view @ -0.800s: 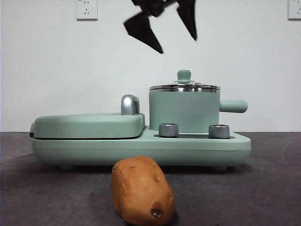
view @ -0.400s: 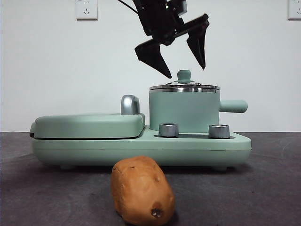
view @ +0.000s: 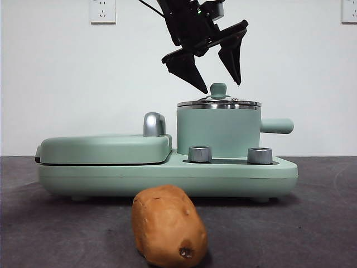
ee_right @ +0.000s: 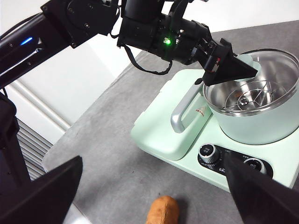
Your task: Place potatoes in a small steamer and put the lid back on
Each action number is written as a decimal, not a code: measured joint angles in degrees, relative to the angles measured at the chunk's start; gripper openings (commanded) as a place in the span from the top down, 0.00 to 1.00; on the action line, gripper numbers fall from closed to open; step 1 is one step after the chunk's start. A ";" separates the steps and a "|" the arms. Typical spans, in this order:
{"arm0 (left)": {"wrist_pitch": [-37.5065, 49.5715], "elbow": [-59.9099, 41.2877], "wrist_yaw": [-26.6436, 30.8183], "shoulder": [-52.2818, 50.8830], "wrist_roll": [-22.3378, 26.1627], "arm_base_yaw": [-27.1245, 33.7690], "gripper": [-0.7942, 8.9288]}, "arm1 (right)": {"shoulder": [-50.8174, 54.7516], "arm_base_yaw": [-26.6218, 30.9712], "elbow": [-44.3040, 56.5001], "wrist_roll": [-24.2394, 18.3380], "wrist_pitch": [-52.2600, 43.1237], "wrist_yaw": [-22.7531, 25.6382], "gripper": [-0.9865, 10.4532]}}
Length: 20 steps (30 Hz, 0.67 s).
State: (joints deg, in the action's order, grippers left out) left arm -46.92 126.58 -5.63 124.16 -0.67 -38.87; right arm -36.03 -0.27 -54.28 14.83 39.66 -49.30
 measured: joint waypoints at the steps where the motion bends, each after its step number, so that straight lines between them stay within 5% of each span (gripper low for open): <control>1: 0.00 0.00 -0.02 0.00 0.20 0.00 0.57 | 0.00 0.00 0.00 0.00 0.00 0.00 0.49; 9: 0.02 0.00 0.00 0.28 1.14 0.00 0.65 | 0.00 0.00 0.00 0.00 0.04 0.00 0.49; 20: 0.44 0.00 0.81 0.94 1.40 0.22 0.91 | 0.00 0.00 0.00 0.00 1.01 -0.02 0.49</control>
State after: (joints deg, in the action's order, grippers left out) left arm -46.48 126.58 -4.82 125.10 0.73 -38.65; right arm -36.03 -0.27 -54.28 14.83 40.66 -49.32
